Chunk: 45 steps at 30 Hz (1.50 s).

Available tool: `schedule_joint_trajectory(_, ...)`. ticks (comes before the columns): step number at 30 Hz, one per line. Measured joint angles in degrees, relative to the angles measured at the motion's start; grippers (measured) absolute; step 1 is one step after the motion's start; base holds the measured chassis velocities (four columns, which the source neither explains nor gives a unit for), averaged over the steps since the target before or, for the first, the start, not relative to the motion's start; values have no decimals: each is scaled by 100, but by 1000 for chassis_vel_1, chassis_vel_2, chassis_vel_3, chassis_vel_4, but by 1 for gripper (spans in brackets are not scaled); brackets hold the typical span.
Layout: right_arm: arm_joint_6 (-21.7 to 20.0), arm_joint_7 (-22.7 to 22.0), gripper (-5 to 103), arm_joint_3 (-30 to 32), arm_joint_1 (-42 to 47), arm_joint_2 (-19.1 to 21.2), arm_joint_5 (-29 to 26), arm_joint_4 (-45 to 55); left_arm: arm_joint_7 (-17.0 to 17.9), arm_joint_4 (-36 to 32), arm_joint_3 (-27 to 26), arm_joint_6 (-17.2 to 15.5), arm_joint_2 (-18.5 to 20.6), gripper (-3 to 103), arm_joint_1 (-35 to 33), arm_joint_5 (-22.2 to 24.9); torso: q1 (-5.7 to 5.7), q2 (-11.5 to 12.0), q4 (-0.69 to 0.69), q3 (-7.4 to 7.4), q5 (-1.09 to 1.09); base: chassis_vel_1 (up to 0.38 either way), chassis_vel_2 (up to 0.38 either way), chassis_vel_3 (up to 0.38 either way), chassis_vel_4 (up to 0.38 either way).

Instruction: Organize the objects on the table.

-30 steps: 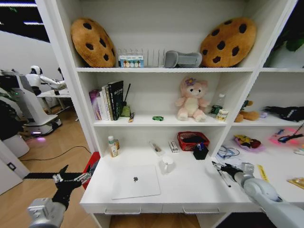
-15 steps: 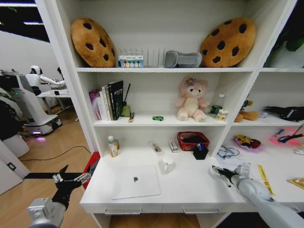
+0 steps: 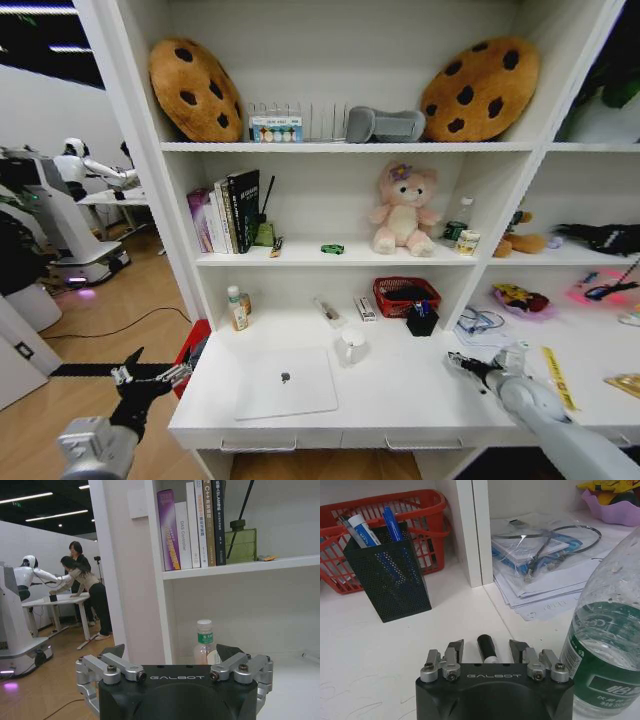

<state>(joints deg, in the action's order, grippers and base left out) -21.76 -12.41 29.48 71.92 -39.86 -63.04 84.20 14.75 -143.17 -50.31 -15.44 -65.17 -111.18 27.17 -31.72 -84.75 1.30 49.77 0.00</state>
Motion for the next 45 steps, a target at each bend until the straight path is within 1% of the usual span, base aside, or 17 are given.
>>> schedule_joint_trajectory(1, 0, 0, 56, 0, 0, 0, 0, 0, 0, 0, 0, 0, 0, 100, 0, 0, 0, 0, 0, 0, 0, 0, 0, 0, 0)
schedule_joint_trajectory(3, -1, 17, 44, -5, 3, 4, 2, -6, 0, 0, 0, 0, 0, 100, 0, 0, 0, 0, 0, 0, 0, 0, 0, 0, 0)
schedule_joint_trajectory(4, -1, 17, 44, -5, 3, 4, 2, -6, 0, 0, 0, 0, 0, 100, 0, 0, 0, 0, 0, 0, 0, 0, 0, 0, 0)
schedule_joint_trajectory(6, 10, 31, 34, -18, 13, -9, 60, -23, 0, 0, 0, 0, 0, 100, 0, 0, 0, 0, 0, 0, -2, 0, 0, 0, 0)
schedule_joint_trajectory(12, 35, 29, 13, -30, -32, -38, 57, -31, 0, 0, 0, 0, 0, 100, 0, 0, 0, 0, 1, 0, 0, 0, 0, 0, 0)
schedule_joint_trajectory(18, 41, 24, 12, -30, -94, -31, 24, -14, 0, 0, 0, 0, 0, 100, 0, 0, 0, 0, 0, 0, 1, 0, 0, 0, 0)
schedule_joint_trajectory(22, 108, 295, 12, 1, -83, 16, -160, 167, 0, 0, 0, 0, 0, 100, 0, 0, 0, 0, 1, 0, -1, 0, 0, 0, 0)
schedule_joint_trajectory(25, 589, 808, 12, -35, -206, -2, -142, 348, 0, 0, 0, 0, 0, 100, 0, 0, 1, 0, 1, 0, 0, 0, 0, 0, 0)
schedule_joint_trajectory(28, 760, 885, 12, -54, -316, -17, -171, 527, 0, 0, 0, 0, 0, 100, 0, 0, 0, 0, 0, 0, 0, 0, 0, 0, 0)
schedule_joint_trajectory(31, 902, 784, 12, -80, -427, -15, -302, 740, 0, 0, 0, 0, 0, 100, 0, 0, 0, 0, 0, 0, -1, 0, 0, 0, 0)
schedule_joint_trajectory(32, 1092, 740, 12, -127, -553, -15, -254, 763, 0, 0, 0, 0, 0, 100, 0, 0, 0, 0, 0, 0, -1, 0, 0, 0, 0)
schedule_joint_trajectory(33, 1596, 719, 12, -336, -942, -69, 124, 506, 0, 0, 0, 0, 0, 100, 0, 0, 1, 0, 0, 0, -3, 0, 0, 0, 0)
schedule_joint_trajectory(34, 1886, 691, 12, -512, -1185, -120, 363, 260, 0, -1, 0, 0, 0, 100, 0, 0, 1, 0, 0, 0, -1, 0, 0, 0, 0)
schedule_joint_trajectory(35, 1886, 691, 12, -512, -1185, -120, 363, 260, 0, -1, 0, 0, 0, 100, 0, 0, 1, 0, 0, 0, -1, 0, 0, 0, 0)
schedule_joint_trajectory(37, 2395, 617, 12, -857, -1603, -198, 607, -160, 0, 0, 0, 0, 0, 100, 0, 0, 0, 0, 0, 1, 2, 0, 0, 0, 0)
schedule_joint_trajectory(40, 2860, 605, 12, -1213, -2021, -276, 773, -614, 0, 0, 0, 0, 0, 100, 0, 0, 0, 1, 0, 1, 0, 0, 0, 0, 0)
schedule_joint_trajectory(45, 3146, 605, 12, -1525, -2392, -396, 898, -986, 0, 0, 0, 0, 0, 100, 0, 0, 0, 0, 0, 1, 0, 0, 0, 0, 0)
